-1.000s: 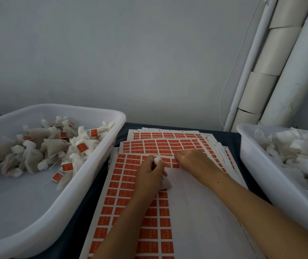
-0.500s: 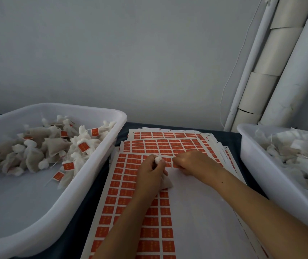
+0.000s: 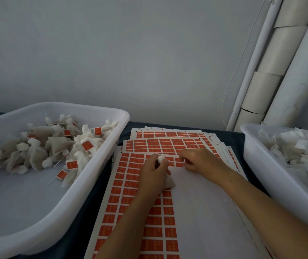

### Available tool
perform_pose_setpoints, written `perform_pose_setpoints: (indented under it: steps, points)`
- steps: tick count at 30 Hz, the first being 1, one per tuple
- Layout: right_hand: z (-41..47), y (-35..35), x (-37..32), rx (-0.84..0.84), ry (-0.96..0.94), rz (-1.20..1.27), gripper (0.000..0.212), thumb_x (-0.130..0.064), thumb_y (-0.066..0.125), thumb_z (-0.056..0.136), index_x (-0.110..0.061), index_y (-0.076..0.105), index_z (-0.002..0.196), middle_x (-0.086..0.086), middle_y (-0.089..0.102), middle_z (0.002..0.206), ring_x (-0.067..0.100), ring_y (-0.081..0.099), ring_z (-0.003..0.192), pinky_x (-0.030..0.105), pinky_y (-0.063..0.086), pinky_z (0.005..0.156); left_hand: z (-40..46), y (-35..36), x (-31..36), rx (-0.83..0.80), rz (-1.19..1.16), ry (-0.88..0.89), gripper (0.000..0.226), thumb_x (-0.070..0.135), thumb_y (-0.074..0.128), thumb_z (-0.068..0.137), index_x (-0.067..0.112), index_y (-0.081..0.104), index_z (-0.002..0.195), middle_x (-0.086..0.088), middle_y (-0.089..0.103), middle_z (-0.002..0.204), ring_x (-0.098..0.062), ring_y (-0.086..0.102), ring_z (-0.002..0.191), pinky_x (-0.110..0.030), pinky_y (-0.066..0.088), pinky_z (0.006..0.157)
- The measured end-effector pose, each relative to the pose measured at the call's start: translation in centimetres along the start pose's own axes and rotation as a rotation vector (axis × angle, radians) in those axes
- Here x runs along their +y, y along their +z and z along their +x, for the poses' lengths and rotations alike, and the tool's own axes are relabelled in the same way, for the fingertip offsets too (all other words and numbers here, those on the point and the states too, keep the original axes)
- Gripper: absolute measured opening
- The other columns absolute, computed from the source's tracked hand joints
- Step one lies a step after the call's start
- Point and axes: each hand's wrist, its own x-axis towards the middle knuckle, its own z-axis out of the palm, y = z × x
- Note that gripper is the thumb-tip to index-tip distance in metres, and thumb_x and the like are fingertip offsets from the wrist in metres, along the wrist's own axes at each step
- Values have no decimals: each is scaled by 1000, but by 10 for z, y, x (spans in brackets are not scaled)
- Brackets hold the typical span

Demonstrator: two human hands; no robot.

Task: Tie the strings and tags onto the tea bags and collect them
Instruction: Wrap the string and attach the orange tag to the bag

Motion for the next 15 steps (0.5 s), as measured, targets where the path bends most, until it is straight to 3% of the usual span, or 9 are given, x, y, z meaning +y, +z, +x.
perform_pose_setpoints:
  steps: [6, 10, 13, 15]
  points:
    - [1, 8, -1, 22, -142, -200, 23, -21, 63, 88, -21, 62, 111, -1, 64, 118, 18, 64, 101, 25, 46, 90, -1, -1, 0, -4, 6, 8, 19, 29, 48, 96, 19, 58, 82, 8, 59, 73, -3, 55, 65, -9, 35, 56]
    - [-3, 12, -2, 50, -178, -244, 17, -17, 63, 88, -18, 62, 106, 2, 68, 108, 18, 67, 87, 26, 51, 83, -2, -3, 3, -7, -111, -18, 14, 21, 50, 96, 15, 60, 89, 5, 63, 72, 6, 58, 57, -4, 42, 50]
    - [-4, 11, -4, 244, -118, -132, 21, -12, 74, 77, -12, 69, 97, 7, 72, 97, 25, 71, 74, 28, 53, 71, -4, -6, 8, -23, -253, -65, 11, 12, 49, 95, 16, 58, 91, 1, 65, 73, -2, 60, 59, -9, 47, 53]
    - [-5, 9, -10, 324, -40, -4, 18, -13, 75, 76, -10, 69, 93, 9, 73, 90, 25, 70, 67, 20, 46, 66, -5, -8, 11, -26, -321, -87, 16, 8, 47, 95, 15, 59, 87, 1, 65, 71, -5, 60, 60, -14, 50, 56]
